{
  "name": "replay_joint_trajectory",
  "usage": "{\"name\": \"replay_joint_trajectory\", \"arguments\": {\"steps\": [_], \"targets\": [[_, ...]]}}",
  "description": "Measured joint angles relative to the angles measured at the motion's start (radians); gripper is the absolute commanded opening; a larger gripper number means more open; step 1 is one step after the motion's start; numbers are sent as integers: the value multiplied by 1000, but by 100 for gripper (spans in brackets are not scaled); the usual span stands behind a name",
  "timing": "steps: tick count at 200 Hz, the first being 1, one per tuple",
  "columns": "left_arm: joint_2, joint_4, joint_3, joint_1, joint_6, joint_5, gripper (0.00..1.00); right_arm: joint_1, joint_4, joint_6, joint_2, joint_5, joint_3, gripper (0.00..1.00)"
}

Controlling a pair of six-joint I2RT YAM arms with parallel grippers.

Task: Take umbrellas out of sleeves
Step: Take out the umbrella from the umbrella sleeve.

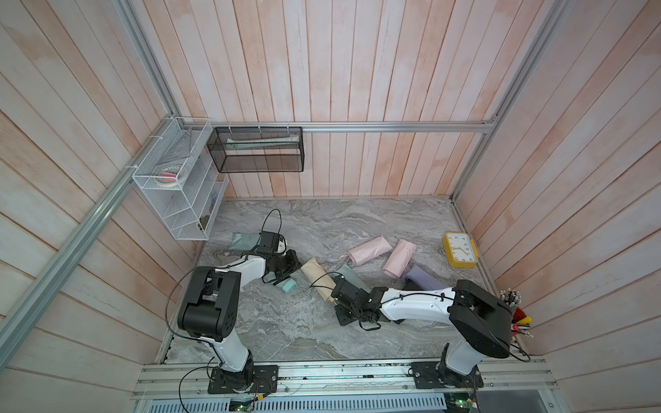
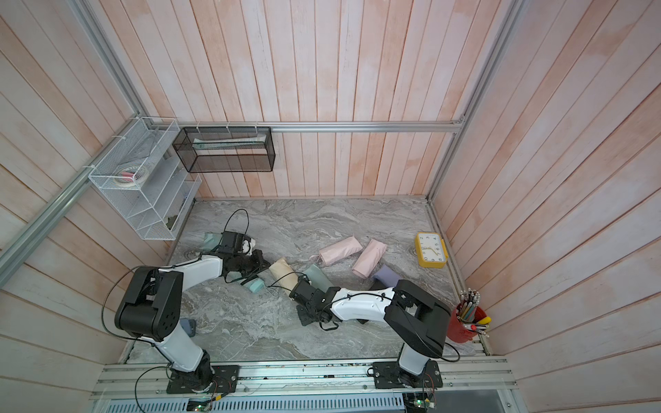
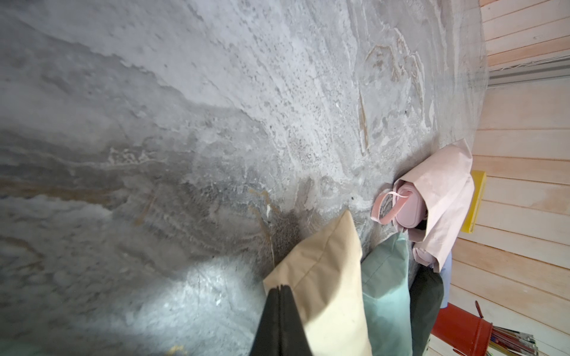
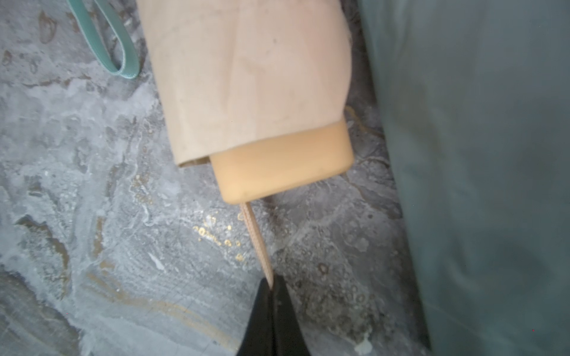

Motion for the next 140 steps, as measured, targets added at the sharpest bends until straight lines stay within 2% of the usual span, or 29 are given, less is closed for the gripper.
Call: {"name": "replay_joint_trajectory", "arguments": {"steps": [140], "targets": [[51,-49,89,8,32,16,0,0,61,19,-41,-13,-66,0]]}}
